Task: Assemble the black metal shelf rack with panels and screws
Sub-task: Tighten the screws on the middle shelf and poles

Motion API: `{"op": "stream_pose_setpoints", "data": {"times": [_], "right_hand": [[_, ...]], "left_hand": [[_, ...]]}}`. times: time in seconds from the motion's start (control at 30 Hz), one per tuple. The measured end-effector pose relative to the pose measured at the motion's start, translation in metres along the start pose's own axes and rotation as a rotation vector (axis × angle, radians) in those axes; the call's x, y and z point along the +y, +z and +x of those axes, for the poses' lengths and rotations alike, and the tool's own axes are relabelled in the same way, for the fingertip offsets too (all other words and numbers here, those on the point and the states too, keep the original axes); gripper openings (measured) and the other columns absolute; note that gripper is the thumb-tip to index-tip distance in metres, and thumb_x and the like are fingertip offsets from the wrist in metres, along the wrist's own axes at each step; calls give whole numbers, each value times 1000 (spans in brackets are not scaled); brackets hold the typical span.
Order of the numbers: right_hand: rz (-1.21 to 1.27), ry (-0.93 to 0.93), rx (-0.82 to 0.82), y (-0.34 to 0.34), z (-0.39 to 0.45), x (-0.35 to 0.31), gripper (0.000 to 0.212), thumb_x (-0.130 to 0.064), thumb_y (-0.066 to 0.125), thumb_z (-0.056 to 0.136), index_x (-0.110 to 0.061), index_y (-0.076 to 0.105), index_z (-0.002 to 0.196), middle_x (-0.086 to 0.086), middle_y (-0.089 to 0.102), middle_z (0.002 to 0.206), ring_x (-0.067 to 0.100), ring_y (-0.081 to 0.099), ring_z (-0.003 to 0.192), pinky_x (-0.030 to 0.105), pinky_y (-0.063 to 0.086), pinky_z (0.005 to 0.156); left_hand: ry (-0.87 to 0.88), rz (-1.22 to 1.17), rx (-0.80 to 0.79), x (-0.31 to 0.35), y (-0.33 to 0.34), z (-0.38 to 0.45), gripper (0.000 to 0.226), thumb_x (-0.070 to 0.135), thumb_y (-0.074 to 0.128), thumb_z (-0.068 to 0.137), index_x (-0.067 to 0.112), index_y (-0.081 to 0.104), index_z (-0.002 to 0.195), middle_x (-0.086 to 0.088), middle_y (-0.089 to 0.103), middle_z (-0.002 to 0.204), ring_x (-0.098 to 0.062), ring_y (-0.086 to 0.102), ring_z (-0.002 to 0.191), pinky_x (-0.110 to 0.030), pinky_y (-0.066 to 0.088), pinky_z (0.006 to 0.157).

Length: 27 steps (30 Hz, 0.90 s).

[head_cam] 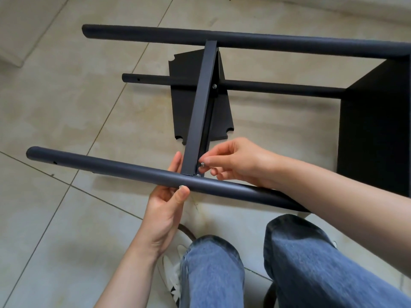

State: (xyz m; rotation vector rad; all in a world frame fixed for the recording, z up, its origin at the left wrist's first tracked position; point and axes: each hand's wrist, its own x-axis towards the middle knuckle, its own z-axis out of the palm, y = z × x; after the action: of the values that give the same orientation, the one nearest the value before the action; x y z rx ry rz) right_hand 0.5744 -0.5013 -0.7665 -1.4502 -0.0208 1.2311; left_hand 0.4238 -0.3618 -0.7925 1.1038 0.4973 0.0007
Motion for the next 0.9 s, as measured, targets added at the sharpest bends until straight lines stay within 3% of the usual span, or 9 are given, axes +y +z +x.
{"op": "stream_pose_setpoints", "data": {"times": [0.13,0.23,0.43,0.63,0.9], "right_hand": [[12,42,-44,2,2,-6,5,-8,66,92,-12,69,91,4,73,77,7,63,58,18,52,56],[-63,64,-92,6,5,-11,10,-15,66,94,-16,71,85,1,72,79,9,63,65,18,51,58],[-107,83,-109,10,8,-13,16,-18,71,90,-18,72,74,2,71,77,13,59,69,23,53,64],[-135,101,-154,10,12,-11,38,-13,68,91,-21,68,53,-4,64,57,11,54,59,21,51,59],[-73,126,-233,3,17,-7,39,-8,64,93,-19,70,56,1,64,63,12,57,64,23,53,64]], "left_hand": [[6,-6,-11,0,0,0,88,44,91,67,31,53,145,-9,58,142,-28,46,140,-30,32,119],[1,9,-35,1,2,0,87,43,89,72,30,48,148,-8,58,143,-23,53,135,-22,40,110],[-14,6,-27,2,2,0,84,41,89,72,31,51,145,-9,62,139,-23,55,133,-21,45,103],[-13,-5,-32,2,1,1,77,41,90,70,34,58,140,-8,66,133,-25,59,128,-23,45,104],[-38,-9,-26,0,-2,3,91,38,90,71,22,46,149,-13,66,132,-25,60,127,-21,47,101]]}}
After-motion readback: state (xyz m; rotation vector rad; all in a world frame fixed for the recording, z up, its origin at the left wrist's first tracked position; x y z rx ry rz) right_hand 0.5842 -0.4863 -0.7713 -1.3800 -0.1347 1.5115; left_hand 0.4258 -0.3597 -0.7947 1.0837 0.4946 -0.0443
